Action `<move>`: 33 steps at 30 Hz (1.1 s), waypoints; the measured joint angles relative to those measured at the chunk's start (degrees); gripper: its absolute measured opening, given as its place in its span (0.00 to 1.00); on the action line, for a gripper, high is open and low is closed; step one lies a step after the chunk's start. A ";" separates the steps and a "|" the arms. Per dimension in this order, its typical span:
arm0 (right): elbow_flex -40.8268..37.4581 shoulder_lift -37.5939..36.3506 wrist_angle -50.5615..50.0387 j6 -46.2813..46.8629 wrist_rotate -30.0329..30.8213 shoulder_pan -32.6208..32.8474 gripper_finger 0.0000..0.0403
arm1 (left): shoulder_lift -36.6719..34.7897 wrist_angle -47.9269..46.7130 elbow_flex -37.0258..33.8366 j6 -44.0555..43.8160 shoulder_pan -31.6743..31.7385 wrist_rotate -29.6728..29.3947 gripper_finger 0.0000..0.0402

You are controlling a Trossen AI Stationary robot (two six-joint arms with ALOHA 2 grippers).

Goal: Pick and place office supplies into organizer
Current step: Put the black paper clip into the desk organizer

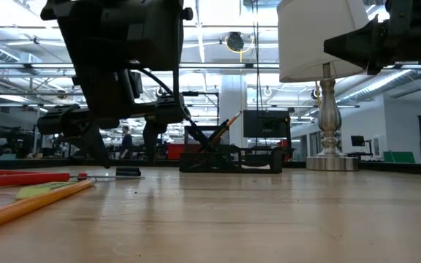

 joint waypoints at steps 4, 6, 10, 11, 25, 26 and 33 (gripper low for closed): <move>0.00 0.00 0.00 0.00 0.01 0.02 0.23 | 1.03 -0.16 -0.05 -1.24 0.00 0.68 0.81; 0.00 -0.02 0.00 0.00 0.01 0.01 0.24 | 1.40 -0.15 -0.02 -1.48 0.04 0.85 0.81; 0.00 -0.02 0.00 0.00 0.01 0.01 0.24 | 1.86 -0.20 -0.04 -1.64 0.32 1.33 0.81; 0.00 -0.01 0.00 0.00 0.02 0.01 0.24 | 1.80 -0.13 -0.02 -1.70 0.31 1.33 0.81; 0.00 -0.02 0.00 0.00 0.02 0.02 0.24 | 1.84 0.46 -0.02 -1.38 0.31 2.54 0.61; 0.00 0.00 0.00 0.00 0.01 0.01 0.24 | 1.84 0.41 -0.02 -1.38 0.31 2.54 0.58; 0.00 0.00 0.00 0.00 0.01 0.02 0.25 | 1.84 0.49 -0.02 -1.20 0.31 2.52 0.40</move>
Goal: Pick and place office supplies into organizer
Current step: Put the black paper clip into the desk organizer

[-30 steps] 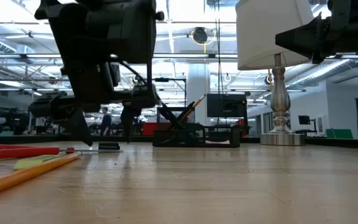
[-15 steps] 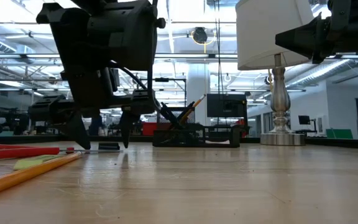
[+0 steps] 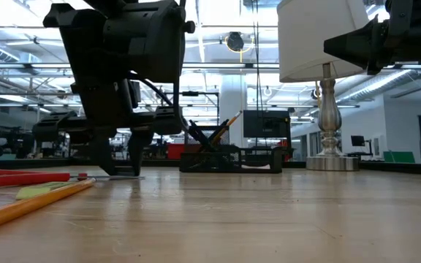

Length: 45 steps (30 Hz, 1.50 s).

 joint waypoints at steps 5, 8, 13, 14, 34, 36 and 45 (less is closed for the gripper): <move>0.00 0.00 0.01 0.00 0.01 -0.02 0.25 | 0.00 0.17 0.00 0.29 0.28 -0.45 0.37; 0.00 0.00 0.00 0.00 0.01 -0.01 0.25 | 0.00 0.59 0.00 0.43 0.81 -0.86 0.42; 0.00 0.00 0.00 0.00 0.01 0.00 0.25 | -0.26 3.74 0.00 6.11 1.89 -4.44 0.45; 0.00 -0.02 0.00 0.00 0.01 0.00 0.25 | -0.35 4.02 0.12 7.28 2.29 -4.57 0.44; 0.00 -0.02 0.01 0.00 0.01 -0.01 0.25 | -0.39 4.34 5.46 16.34 3.82 -3.45 0.30; 0.00 -0.02 0.00 0.00 0.00 -0.01 0.25 | -0.39 4.37 5.46 16.29 3.66 -2.88 0.35; 0.01 -0.02 0.00 0.00 0.00 -0.01 0.25 | 0.25 7.81 5.44 18.53 3.56 -2.85 0.68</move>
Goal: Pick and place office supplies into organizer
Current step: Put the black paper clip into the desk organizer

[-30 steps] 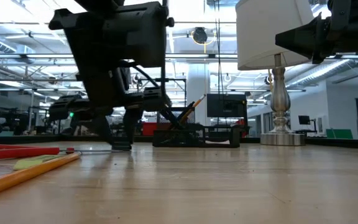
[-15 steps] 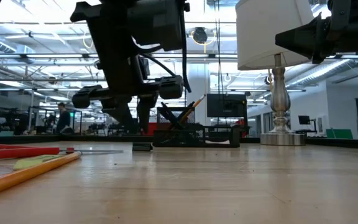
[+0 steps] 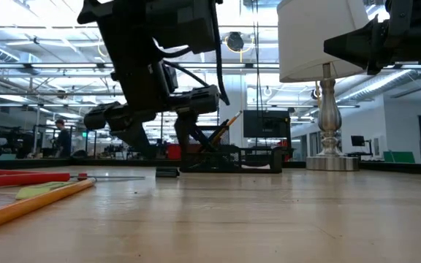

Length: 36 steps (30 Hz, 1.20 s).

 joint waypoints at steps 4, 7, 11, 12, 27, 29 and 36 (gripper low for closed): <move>-0.01 0.00 0.01 0.00 0.00 0.01 0.24 | 2.73 0.72 -0.04 -1.19 0.08 0.66 0.77; -0.01 -0.02 0.00 0.00 0.01 0.01 0.25 | 3.73 1.08 0.21 -1.41 0.49 1.07 0.78; -0.01 0.00 0.02 0.00 0.00 0.01 0.25 | 3.86 1.03 0.37 -0.68 0.92 1.62 0.74; -0.01 0.02 0.00 0.00 0.00 0.01 0.25 | 3.86 0.90 0.37 -0.73 1.01 1.74 0.72; -0.01 0.02 0.00 0.00 0.01 0.00 0.24 | 3.95 0.16 0.24 -1.64 1.14 1.98 0.36; -0.01 0.02 0.01 0.00 0.01 0.01 0.25 | 3.97 0.18 0.24 -1.73 1.11 1.95 0.37; 0.00 0.02 0.00 -0.01 0.00 0.01 0.24 | 3.81 0.83 0.22 -1.05 1.14 1.46 0.43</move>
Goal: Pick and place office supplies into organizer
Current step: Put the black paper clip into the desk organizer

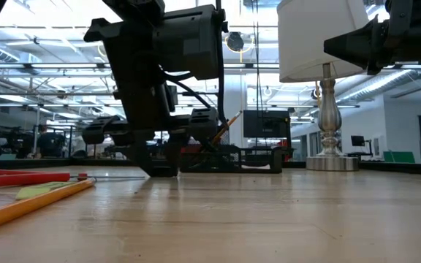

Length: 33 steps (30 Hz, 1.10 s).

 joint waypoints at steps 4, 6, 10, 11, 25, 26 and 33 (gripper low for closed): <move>0.01 0.00 0.00 0.01 0.00 -0.01 0.25 | 0.02 -0.41 0.31 0.04 0.02 -0.98 0.39; -0.01 0.00 0.00 0.01 0.01 0.00 0.25 | 0.14 -1.93 1.39 0.05 0.18 -1.14 0.37; -0.01 0.00 0.00 0.01 0.01 -0.01 0.24 | 0.09 -5.17 3.99 0.59 0.17 -3.72 0.38; 0.00 0.00 0.00 0.01 0.01 -0.01 0.24 | 0.09 -5.85 4.56 0.79 0.16 -4.46 0.39; 0.00 -0.01 0.01 0.00 0.01 -0.01 0.25 | -0.02 -13.30 9.76 6.08 3.76 -12.11 0.38; -0.01 -0.01 0.00 0.00 0.01 -0.01 0.25 | -0.02 -13.20 10.13 6.86 4.47 -12.20 0.39; 0.01 -0.01 0.00 0.00 0.01 -0.01 0.25 | -0.09 -8.64 12.32 18.04 8.91 -12.45 0.39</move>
